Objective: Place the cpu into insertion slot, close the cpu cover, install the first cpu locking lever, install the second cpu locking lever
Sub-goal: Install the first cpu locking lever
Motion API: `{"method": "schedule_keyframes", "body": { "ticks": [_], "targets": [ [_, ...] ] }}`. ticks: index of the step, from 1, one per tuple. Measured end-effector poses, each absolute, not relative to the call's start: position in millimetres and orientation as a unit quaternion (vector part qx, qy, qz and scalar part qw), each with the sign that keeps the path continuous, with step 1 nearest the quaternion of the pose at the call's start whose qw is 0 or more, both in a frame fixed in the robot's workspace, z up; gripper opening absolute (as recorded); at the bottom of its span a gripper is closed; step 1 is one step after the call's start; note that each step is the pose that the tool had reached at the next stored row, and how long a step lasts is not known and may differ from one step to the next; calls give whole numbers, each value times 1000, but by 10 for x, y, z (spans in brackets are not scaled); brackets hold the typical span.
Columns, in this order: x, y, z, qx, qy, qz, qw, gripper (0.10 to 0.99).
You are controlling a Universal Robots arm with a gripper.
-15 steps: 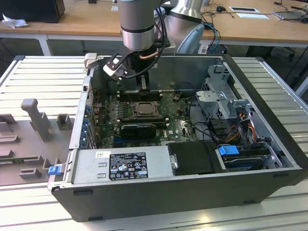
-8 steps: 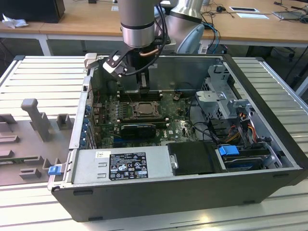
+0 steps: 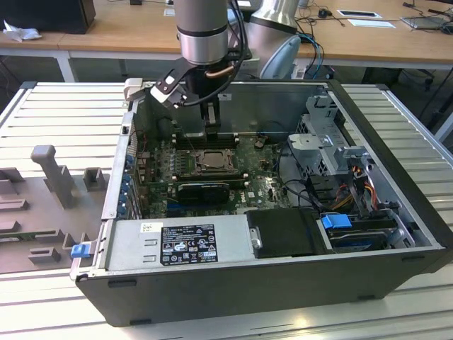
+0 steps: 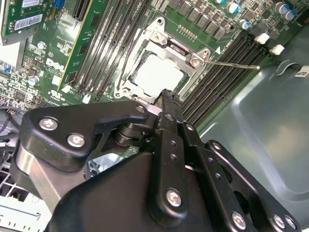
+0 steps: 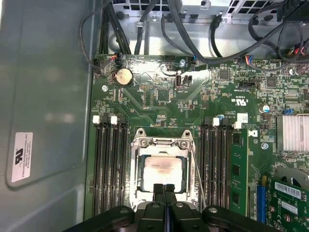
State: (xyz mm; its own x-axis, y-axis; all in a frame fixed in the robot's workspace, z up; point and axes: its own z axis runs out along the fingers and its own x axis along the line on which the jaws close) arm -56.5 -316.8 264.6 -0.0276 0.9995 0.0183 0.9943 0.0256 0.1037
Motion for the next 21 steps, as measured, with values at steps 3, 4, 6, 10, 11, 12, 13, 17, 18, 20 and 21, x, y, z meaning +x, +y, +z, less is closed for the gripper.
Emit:
{"method": "schedule_keyframes", "body": {
  "ticks": [3,4,6,10,11,12,13,17,18,20,21],
  "targets": [
    [-565,-3168,2668,697,715,44,30,106],
    [-565,-3168,2674,697,715,44,30,106],
    [-565,-3168,2688,697,715,44,30,106],
    [-565,-3168,2732,697,715,44,30,106],
    [-565,-3168,2745,697,715,44,30,106],
    [-565,-3168,2757,697,715,44,30,106],
    [-565,-3168,2773,697,715,44,30,106],
    [-565,-3168,2860,697,715,44,30,106],
    [-565,-3168,2890,697,716,44,30,106],
    [-565,-3168,2943,697,715,44,30,106],
    [-565,-3168,2984,697,715,44,30,106]
  ]
}}
